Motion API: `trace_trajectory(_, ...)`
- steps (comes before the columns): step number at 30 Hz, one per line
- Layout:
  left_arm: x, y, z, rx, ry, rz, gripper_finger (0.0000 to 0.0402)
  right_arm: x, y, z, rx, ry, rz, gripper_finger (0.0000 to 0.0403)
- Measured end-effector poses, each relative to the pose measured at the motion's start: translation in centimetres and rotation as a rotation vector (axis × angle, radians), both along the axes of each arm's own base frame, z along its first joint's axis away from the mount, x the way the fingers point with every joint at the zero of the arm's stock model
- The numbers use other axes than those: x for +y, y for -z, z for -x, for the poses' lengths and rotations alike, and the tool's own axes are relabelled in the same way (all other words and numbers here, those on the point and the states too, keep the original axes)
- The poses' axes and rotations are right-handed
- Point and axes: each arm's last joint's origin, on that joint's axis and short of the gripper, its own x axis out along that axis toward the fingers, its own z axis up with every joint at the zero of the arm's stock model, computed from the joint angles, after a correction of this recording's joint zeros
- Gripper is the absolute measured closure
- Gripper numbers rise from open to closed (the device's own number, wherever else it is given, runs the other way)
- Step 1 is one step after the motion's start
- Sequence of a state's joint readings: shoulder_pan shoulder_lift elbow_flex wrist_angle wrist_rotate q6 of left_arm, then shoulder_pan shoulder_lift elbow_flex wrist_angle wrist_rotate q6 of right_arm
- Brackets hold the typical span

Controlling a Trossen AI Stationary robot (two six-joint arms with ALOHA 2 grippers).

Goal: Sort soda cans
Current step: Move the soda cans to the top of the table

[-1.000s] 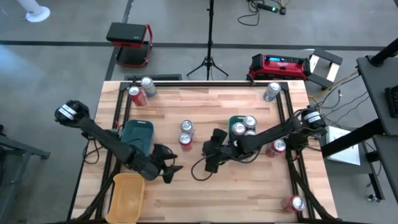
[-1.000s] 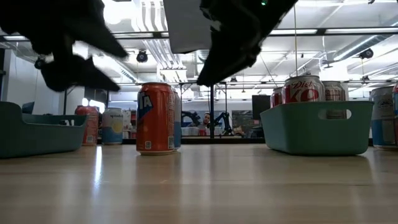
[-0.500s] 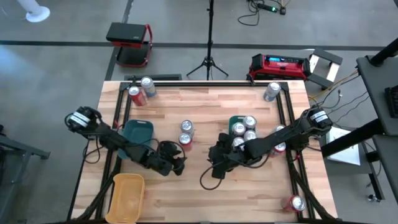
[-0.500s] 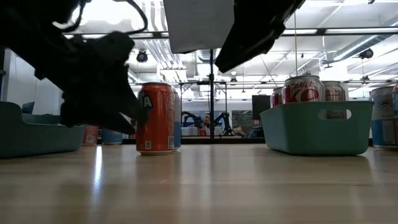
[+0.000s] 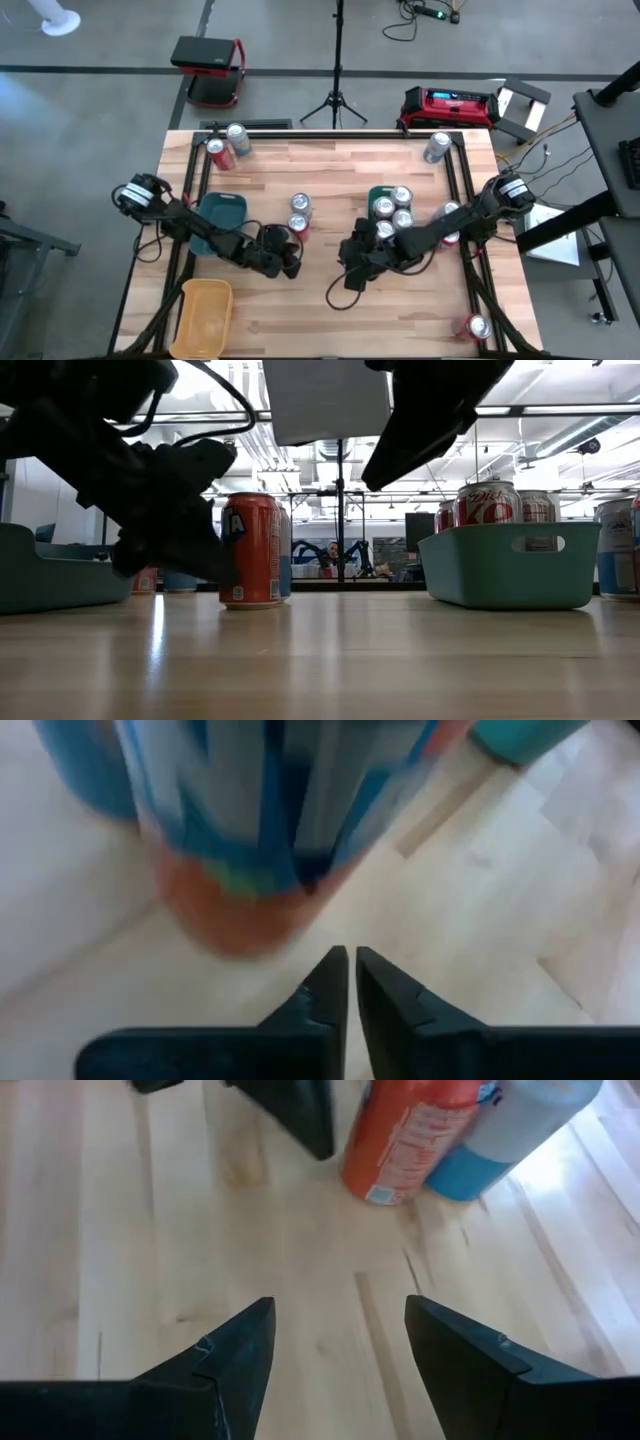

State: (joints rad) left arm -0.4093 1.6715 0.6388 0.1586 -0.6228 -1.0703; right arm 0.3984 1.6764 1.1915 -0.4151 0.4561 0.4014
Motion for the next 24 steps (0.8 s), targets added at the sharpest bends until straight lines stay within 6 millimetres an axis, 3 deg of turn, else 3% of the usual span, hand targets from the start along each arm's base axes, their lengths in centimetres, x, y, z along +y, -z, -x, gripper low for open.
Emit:
trace_trajectory(10,3.1,-0.2,-1.3,0.024,0.009,-0.051,0.0391,0.4,0.3,0.3,0.007,-0.015,0.004,0.0182)
trace_trajectory(24,9.0,-0.7,-2.6,0.04,-0.072,-0.17,0.04,0.6,0.6,0.6,0.014,-0.017,0.017,0.0183)
